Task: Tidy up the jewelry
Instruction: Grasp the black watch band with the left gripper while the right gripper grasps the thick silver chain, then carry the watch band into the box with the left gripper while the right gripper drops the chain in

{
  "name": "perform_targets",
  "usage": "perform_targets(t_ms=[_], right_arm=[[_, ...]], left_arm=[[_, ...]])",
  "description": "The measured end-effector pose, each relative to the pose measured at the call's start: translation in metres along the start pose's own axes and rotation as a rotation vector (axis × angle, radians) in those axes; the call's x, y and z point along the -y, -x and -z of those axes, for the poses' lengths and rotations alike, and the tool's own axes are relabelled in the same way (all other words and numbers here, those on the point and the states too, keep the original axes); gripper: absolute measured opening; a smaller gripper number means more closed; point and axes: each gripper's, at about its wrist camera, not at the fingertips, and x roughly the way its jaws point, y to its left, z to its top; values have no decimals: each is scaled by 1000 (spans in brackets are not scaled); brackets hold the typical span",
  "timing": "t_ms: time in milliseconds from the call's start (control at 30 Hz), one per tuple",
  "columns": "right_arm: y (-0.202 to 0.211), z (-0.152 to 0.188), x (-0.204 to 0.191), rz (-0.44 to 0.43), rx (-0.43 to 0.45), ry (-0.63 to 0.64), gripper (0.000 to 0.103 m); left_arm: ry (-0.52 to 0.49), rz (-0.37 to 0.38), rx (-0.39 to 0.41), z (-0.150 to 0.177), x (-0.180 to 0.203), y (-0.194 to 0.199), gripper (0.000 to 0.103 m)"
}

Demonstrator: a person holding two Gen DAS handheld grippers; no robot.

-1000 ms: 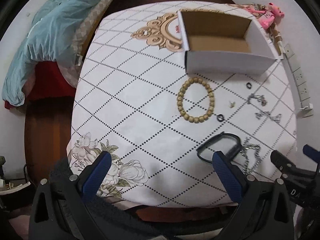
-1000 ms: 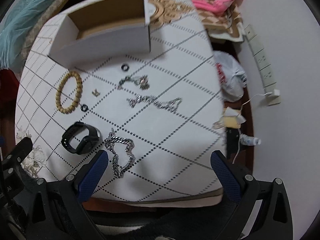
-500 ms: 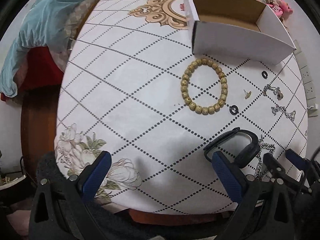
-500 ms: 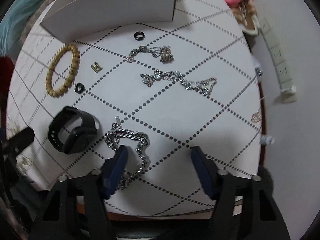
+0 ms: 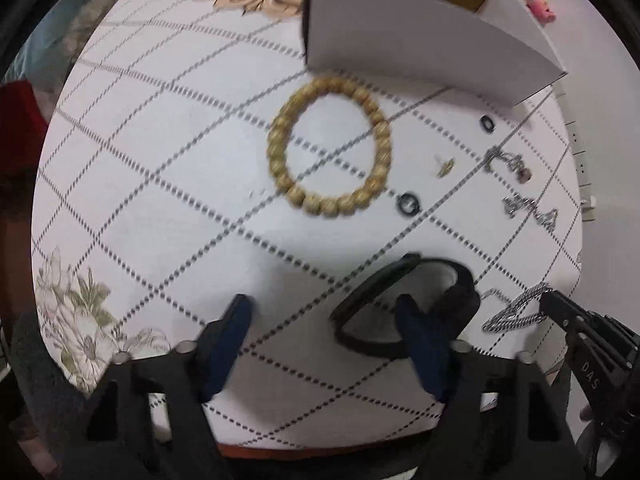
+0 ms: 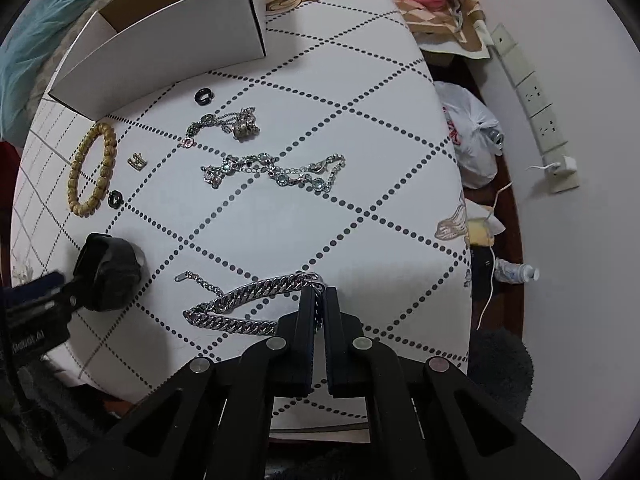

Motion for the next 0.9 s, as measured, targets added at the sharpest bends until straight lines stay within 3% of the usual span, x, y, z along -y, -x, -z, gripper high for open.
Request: perform_targets(t_ms=[33,100,200,333,533,667,900], right_arm=[[1,0,1,0,1,3,5],[0,-3,1,11,6,16,5],[1,1,-4,42,27,32,5],[3,3,-6,52,53,21,4],[20,4,-9,-45,86,-22,4],[44,2,-16,-101,144,-17,4],[92,-14,-20,-191,232,-7,4]], left_arm=[[-13,-12,16,0,1,1,52],[-35,-24,44,-1,1,3,22],[-36,-13,60,-4,-5,3,10],[-18,16,65,-11,-17,7,6],[-11,21,85,4,-50,23,6],[0,31,113,21,-65,47,6],[-1,61,198,16,-84,102,6]])
